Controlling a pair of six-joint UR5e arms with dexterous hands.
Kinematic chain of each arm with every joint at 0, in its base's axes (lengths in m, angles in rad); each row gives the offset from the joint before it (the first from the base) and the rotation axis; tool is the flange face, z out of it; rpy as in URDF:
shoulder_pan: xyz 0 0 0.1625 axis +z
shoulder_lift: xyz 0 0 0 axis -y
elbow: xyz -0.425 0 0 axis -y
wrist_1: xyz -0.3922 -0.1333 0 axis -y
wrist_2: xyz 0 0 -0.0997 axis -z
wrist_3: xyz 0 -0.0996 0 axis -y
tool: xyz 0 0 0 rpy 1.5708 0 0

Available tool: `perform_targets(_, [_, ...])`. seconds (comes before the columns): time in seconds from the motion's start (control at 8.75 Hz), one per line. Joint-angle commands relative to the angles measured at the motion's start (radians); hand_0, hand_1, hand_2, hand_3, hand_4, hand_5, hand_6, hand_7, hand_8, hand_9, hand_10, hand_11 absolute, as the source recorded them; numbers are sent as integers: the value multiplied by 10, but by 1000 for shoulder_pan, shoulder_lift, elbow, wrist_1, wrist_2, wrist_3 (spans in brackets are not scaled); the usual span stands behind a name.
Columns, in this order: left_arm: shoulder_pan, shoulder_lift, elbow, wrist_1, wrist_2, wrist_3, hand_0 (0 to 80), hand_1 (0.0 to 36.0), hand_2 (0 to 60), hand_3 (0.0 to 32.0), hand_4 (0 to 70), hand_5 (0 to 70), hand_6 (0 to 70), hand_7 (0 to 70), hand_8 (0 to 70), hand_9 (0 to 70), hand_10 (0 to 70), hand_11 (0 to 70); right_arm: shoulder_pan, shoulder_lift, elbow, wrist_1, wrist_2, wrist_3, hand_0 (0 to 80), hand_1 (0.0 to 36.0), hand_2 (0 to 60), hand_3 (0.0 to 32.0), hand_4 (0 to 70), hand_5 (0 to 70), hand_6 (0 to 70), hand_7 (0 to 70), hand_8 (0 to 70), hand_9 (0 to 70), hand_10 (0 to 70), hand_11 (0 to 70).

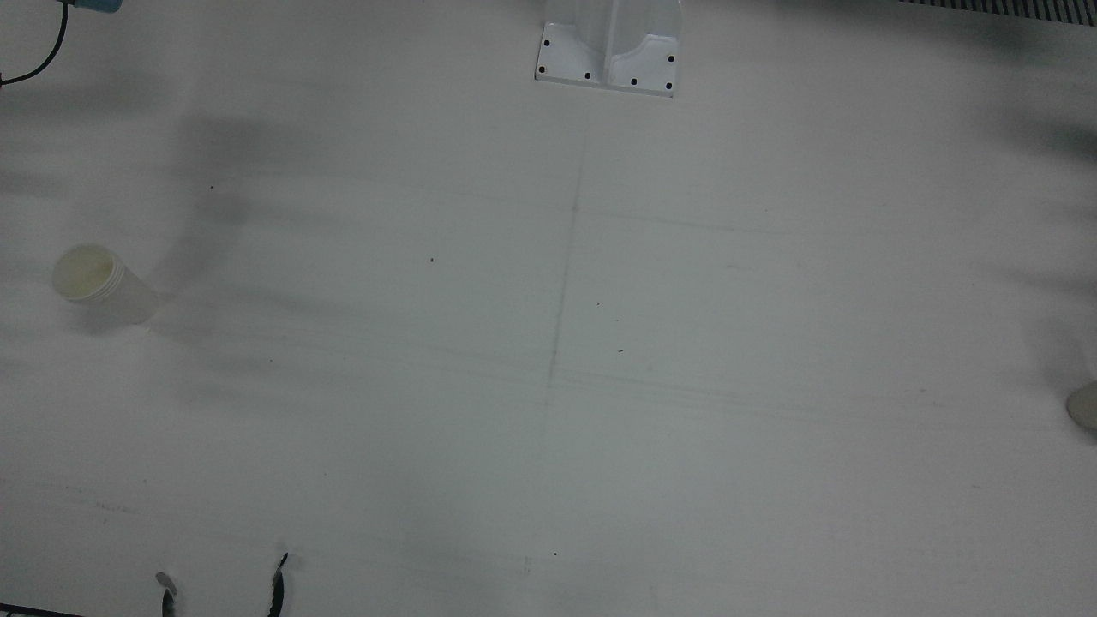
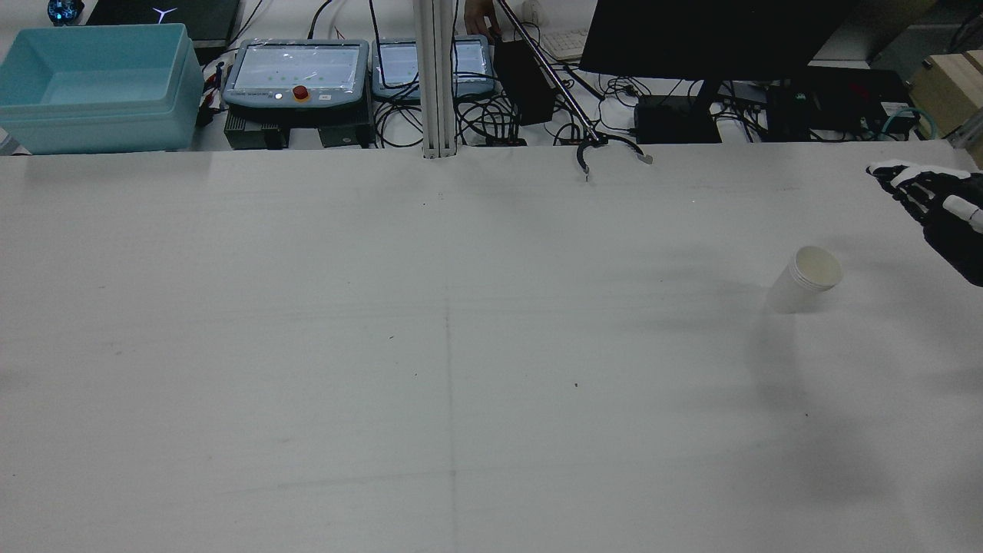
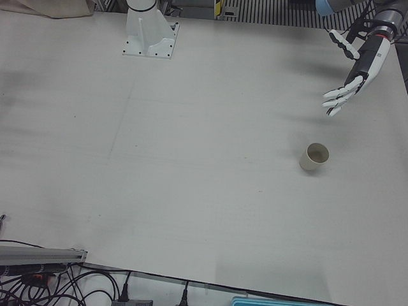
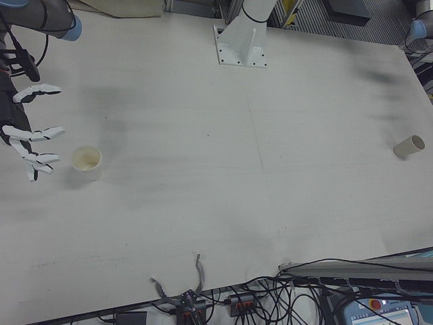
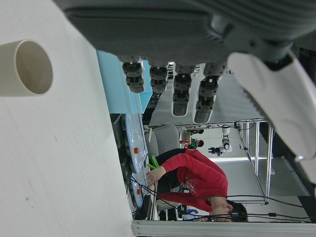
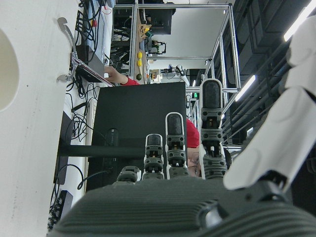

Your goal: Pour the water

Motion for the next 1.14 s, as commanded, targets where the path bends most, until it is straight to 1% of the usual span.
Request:
perform_targets(0.0, [-5, 2, -36, 65, 4, -15, 390, 0, 60, 0, 291, 136, 181, 199, 96, 105, 80, 118, -3, 2, 2, -2, 6, 20, 430, 70, 206, 0, 435, 272, 230, 375, 135, 222, 27, 39])
perform_targets(0.11, [-2, -2, -29, 70, 4, -14, 416, 13, 59, 0, 296, 143, 190, 203, 97, 107, 82, 122, -5, 4, -7, -2, 5, 31, 447, 88, 240, 0, 438, 271, 248, 389, 154, 247, 44, 65])
perform_targets(0.23, [-2, -12, -1, 49, 3, -6, 449, 43, 92, 0, 289, 151, 196, 204, 99, 104, 84, 127, -12, 7, -10, -6, 2, 20, 472, 133, 302, 0, 465, 283, 292, 422, 188, 287, 102, 153])
perform_targets(0.34, [1, -71, 70, 9, 3, 10, 552, 200, 197, 0, 264, 187, 201, 208, 112, 108, 95, 157, -31, 5, -36, -21, -6, 12, 489, 166, 335, 0, 434, 282, 288, 411, 194, 294, 110, 168])
perform_targets(0.46, [1, -170, 208, -49, 0, 35, 757, 322, 240, 0, 225, 197, 174, 189, 108, 94, 102, 179, -48, 8, -35, -23, 0, 12, 490, 165, 350, 0, 444, 317, 335, 457, 239, 353, 125, 189])
perform_targets(0.57, [1, -252, 337, -120, -9, 64, 797, 342, 253, 0, 205, 191, 165, 184, 104, 89, 100, 177, -54, 26, -36, -32, 5, 12, 486, 155, 374, 0, 515, 376, 407, 530, 312, 442, 175, 259])
perform_targets(0.69, [0, -292, 406, -143, -9, 60, 634, 287, 248, 0, 203, 172, 155, 176, 94, 75, 82, 147, -52, 33, -33, -55, 5, 12, 487, 142, 390, 0, 572, 459, 482, 602, 410, 556, 284, 413])
perform_targets(0.8, [-2, -292, 413, -143, -6, 60, 528, 196, 247, 0, 234, 155, 172, 179, 83, 88, 122, 195, -52, 25, -35, -55, 5, 12, 470, 116, 390, 0, 577, 477, 506, 622, 454, 616, 353, 499])
perform_targets(0.91, [0, -302, 418, -142, -6, 63, 503, 173, 264, 0, 247, 150, 182, 183, 74, 90, 152, 237, -52, 19, -38, -55, 5, 12, 461, 99, 394, 0, 579, 471, 501, 615, 457, 621, 356, 501])
perform_targets(1.03, [0, -343, 466, -151, -8, 72, 488, 150, 244, 0, 250, 141, 175, 177, 75, 84, 124, 195, -52, 20, -39, -55, 5, 12, 459, 96, 398, 0, 600, 480, 514, 627, 466, 632, 354, 499])
